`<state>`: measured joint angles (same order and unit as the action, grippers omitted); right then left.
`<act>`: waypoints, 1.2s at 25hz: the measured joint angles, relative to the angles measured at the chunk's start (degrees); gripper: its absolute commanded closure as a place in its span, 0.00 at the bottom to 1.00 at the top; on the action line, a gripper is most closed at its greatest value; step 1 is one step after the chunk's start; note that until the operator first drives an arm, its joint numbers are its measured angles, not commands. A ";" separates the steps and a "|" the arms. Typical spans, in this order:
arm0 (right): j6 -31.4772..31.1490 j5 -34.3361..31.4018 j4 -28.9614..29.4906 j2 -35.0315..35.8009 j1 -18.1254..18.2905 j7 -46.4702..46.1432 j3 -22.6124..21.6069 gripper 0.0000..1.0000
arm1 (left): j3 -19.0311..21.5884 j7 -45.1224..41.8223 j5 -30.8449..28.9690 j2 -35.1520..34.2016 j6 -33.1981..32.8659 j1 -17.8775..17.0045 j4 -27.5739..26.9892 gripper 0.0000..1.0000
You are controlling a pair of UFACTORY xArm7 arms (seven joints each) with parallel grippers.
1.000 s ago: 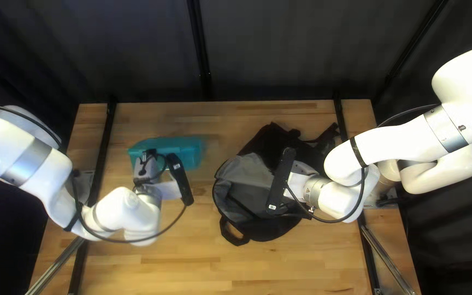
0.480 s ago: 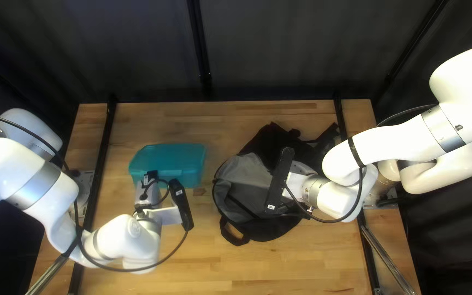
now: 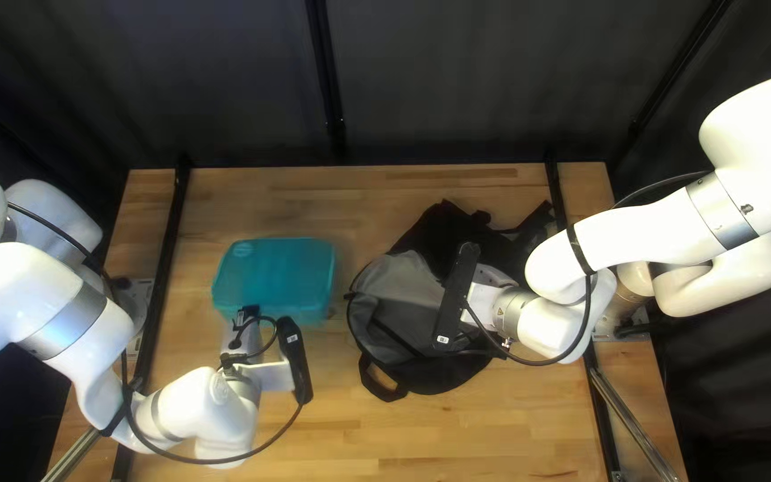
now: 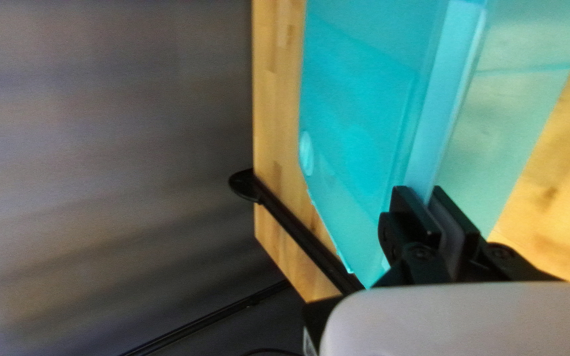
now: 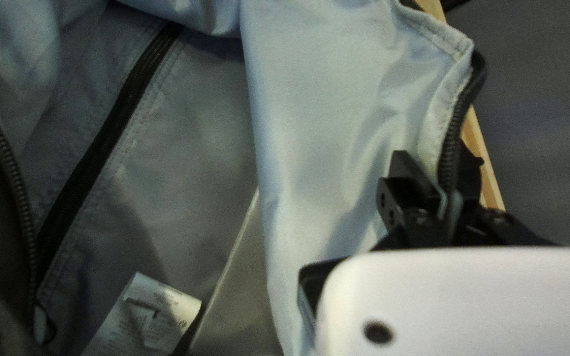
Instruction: Remove a lunch box from a kids backpack
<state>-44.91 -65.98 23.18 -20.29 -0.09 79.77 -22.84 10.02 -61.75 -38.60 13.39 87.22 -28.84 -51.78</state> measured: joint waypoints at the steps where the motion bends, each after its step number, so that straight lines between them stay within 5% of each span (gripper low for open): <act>1: 0.04 -0.09 0.03 0.10 0.03 0.11 0.00 1.00 | 0.17 0.37 0.45 -0.18 -0.54 0.00 0.01 1.00; 25: 0.79 -1.60 0.27 1.43 0.48 1.56 -0.15 1.00 | 1.92 9.44 11.34 -5.29 -16.06 2.42 3.50 0.99; 26: 0.81 -1.63 0.29 1.47 0.50 1.55 -0.14 1.00 | 2.02 9.34 11.47 -5.13 -16.04 2.32 3.19 0.92; 27: 0.83 -1.65 0.30 1.47 0.51 1.52 -0.12 1.00 | 2.11 9.25 11.58 -4.99 -15.99 2.20 2.91 0.23; 28: 0.85 -1.67 0.30 1.46 0.51 1.48 -0.11 1.00 | 2.24 9.14 11.72 -4.87 -15.94 2.07 2.64 0.00; 30: 0.87 -1.65 0.27 1.36 0.50 1.38 -0.08 1.00 | 2.46 8.93 11.98 -4.78 -15.72 1.84 2.26 0.00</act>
<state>-44.04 -67.63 23.45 -18.92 0.41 81.15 -22.92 12.48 -52.81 -26.62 8.61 71.50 -27.00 -49.52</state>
